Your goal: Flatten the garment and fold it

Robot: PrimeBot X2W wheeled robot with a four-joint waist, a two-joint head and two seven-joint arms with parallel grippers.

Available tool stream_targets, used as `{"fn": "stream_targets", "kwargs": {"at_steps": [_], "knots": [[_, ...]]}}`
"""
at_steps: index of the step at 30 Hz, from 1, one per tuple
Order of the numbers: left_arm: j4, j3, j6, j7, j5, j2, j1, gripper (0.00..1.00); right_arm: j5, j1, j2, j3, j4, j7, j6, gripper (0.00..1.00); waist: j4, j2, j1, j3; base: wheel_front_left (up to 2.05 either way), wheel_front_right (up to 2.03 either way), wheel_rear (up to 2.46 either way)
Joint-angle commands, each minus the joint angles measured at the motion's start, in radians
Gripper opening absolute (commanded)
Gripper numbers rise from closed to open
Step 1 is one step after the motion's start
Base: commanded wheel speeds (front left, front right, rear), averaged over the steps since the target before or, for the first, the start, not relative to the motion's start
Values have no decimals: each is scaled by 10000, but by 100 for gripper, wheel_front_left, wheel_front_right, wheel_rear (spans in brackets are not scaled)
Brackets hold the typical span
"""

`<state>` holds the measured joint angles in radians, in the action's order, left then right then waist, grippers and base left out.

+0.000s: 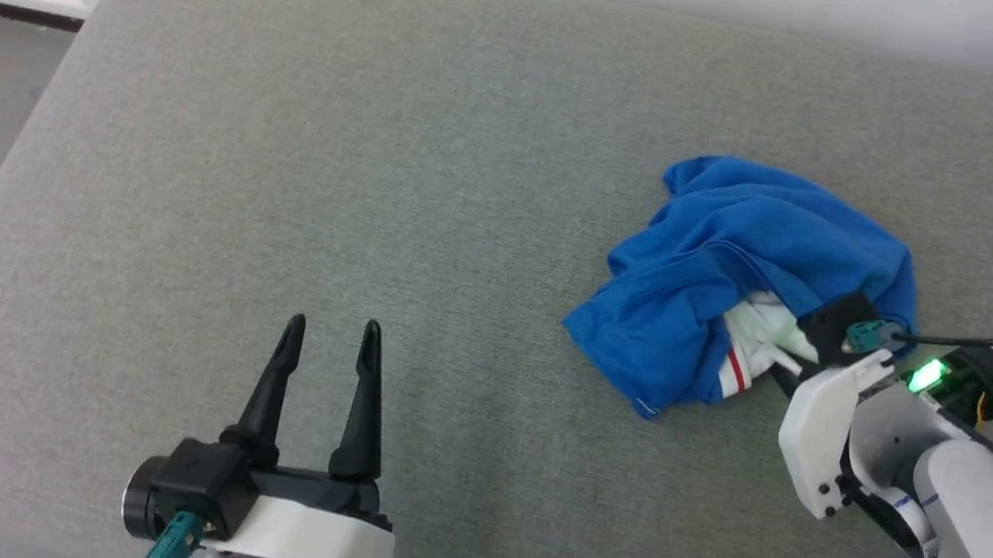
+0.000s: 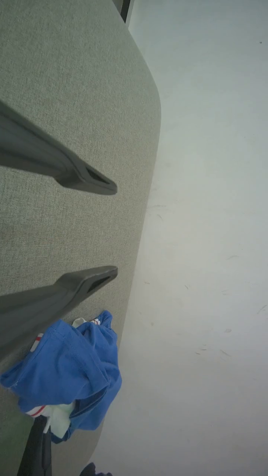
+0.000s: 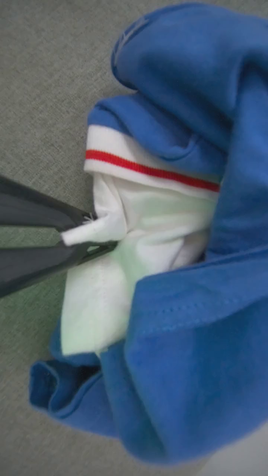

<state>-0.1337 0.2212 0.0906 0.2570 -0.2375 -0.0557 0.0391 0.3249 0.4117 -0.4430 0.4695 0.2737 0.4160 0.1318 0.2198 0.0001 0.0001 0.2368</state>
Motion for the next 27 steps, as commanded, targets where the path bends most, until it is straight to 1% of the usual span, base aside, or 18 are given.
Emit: {"fn": "stream_targets", "kwargs": {"at_steps": [1,5,9,11,14,17,20,21,24,27], "knots": [[27,-37,42,47,-41,51,1,100,51,215,-12,-77,-16,-141,-11,0,-180,-1,-1,-154,0,0,0],[70,-158,25,47,29,52,99,100,198,660,61,-340,-532,-625,-11,0,-621,-1,-1,-475,0,0,0],[123,-299,-46,47,110,53,245,100,300,1136,43,-963,-1245,-985,-11,0,-1093,-1,-1,-828,0,0,0],[153,-367,-84,47,137,53,346,100,320,1190,-1,-1512,-1635,-1068,-11,0,-1318,-1,-1,-987,0,0,0],[179,-441,-157,47,190,54,474,100,275,833,-85,-2740,-2285,-991,-11,0,-1596,-1,-1,-1105,0,0,0],[165,-489,-203,47,242,54,533,100,28,-190,-122,-4195,-2922,-758,-11,0,-1768,-1,-1,-1091,0,0,0],[154,-488,-240,47,267,54,568,100,-209,-1788,132,-5586,-3295,-488,-11,0,-1854,-1,-1,-965,0,0,0],[165,-460,-253,47,280,54,567,100,-332,-2390,270,-5983,-3355,-426,-11,0,-1855,-1,-1,-910,0,0,0],[211,-392,-300,47,298,54,509,100,-661,-4035,955,-7060,-3301,-367,-11,0,-1807,-1,-1,-781,0,0,0],[266,-374,-304,47,302,54,479,100,-1019,-5155,1612,-7624,-3026,-315,-11,0,-1793,-1,-1,-706,0,0,0]]}}
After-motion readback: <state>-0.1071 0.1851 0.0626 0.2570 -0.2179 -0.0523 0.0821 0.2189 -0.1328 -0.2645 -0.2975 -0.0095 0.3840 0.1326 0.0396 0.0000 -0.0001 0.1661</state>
